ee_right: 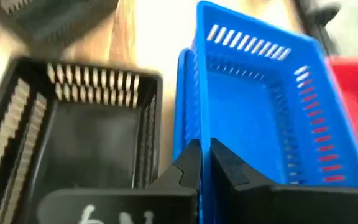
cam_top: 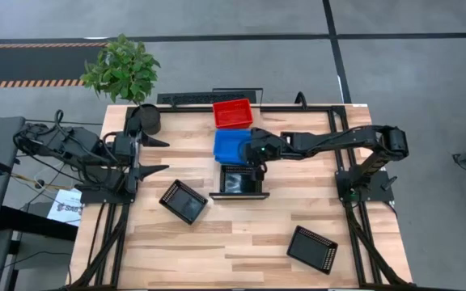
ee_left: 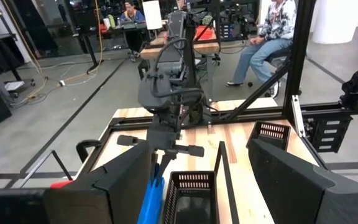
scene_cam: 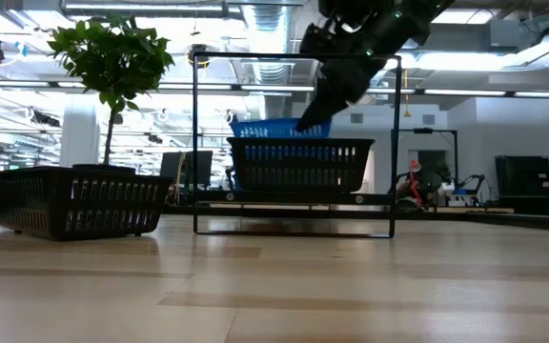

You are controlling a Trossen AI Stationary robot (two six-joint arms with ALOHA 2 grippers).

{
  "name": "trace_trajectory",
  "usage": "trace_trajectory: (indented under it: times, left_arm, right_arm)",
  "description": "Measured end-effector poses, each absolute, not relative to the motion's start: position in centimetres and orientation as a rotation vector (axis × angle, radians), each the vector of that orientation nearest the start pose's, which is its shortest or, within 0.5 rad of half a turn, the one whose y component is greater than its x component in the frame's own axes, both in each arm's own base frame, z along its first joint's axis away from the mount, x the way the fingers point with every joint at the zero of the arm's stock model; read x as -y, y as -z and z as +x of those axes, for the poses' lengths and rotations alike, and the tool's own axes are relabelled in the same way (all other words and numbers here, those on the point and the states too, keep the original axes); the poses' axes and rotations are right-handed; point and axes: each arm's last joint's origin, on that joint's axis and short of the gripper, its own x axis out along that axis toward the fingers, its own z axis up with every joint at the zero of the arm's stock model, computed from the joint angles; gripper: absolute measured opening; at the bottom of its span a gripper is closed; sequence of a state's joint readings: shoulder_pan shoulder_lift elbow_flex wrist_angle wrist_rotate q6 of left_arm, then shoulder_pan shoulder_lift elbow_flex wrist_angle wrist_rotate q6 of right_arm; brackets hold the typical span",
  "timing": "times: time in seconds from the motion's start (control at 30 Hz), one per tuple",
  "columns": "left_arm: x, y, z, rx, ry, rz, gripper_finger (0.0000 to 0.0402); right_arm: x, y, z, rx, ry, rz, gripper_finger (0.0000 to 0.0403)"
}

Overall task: Stack baskets on shelf by color
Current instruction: Stack the blue bin on the blue bin on the shelf, then stack the bottom black bin on the black bin on the shelf

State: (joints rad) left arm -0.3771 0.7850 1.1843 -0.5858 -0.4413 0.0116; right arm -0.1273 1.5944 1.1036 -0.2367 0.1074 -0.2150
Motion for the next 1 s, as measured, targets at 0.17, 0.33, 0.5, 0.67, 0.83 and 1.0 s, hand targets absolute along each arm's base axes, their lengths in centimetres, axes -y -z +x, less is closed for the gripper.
trace_trajectory:
  times: [0.17,0.33,0.5,0.67,0.83,1.0]
  left_arm:
    - [3.6,-42.3,12.4,-0.172,-0.063,0.087,0.0260]
    - [3.6,-42.3,12.4,-0.171,-0.063,0.087,0.0260]
    - [3.6,-42.3,12.4,-0.172,-0.063,0.087,0.0260]
    - [3.6,-42.3,12.4,-0.172,-0.063,0.087,0.0260]
    - [3.6,-42.2,12.4,-0.178,-0.064,0.081,0.0260]
    - [3.6,-42.2,12.4,-0.179,-0.063,0.081,0.0260]
  right_arm:
    - [4.7,-24.1,33.9,-0.750,0.145,-0.199,0.0037]
    - [4.8,-24.1,33.8,-0.761,0.147,-0.197,0.0041]
    - [4.8,-24.0,33.8,-0.770,0.145,-0.196,0.0049]
    - [4.8,-24.1,33.8,-0.761,0.146,-0.199,0.0085]
    - [4.8,-24.2,33.8,-0.763,0.138,-0.219,0.0135]
    - [4.9,-26.4,34.2,-0.774,0.142,-0.203,0.0183]
